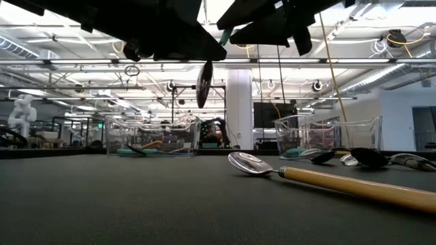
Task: Sort silverware by color (type)
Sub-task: Put the light blue spoon into the bottom transparent bin
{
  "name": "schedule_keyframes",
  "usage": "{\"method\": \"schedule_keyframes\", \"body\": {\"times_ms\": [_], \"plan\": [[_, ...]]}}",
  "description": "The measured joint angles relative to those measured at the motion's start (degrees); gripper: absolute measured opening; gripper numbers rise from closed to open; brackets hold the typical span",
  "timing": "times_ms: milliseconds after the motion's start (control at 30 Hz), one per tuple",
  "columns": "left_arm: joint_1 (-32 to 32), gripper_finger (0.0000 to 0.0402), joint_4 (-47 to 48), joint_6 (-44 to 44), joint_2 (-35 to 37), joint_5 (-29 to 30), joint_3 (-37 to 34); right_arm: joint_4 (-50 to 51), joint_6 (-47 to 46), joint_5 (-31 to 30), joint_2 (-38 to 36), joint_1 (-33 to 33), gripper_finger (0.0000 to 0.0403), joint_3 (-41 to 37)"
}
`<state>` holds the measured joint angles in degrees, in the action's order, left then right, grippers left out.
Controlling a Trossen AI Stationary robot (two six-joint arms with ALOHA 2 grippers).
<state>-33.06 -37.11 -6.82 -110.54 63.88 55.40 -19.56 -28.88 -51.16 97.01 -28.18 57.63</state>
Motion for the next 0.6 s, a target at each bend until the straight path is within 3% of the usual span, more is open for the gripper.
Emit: {"method": "schedule_keyframes", "body": {"times_ms": [133,333,600], "plan": [[0.1,0.0017,0.0,0.3,0.0,-1.5,0.0,0.1,0.3,1.8,0.0,0.3,0.0126,0.0],[0.2,0.0017,0.1,0.2,0.0,-3.0,0.0,0.4,2.4,2.7,0.0,0.3,0.0038,0.0],[0.2,0.0017,0.2,0.1,0.0,-3.8,0.0,0.5,4.0,3.4,0.0,0.3,0.0035,0.0]]}}
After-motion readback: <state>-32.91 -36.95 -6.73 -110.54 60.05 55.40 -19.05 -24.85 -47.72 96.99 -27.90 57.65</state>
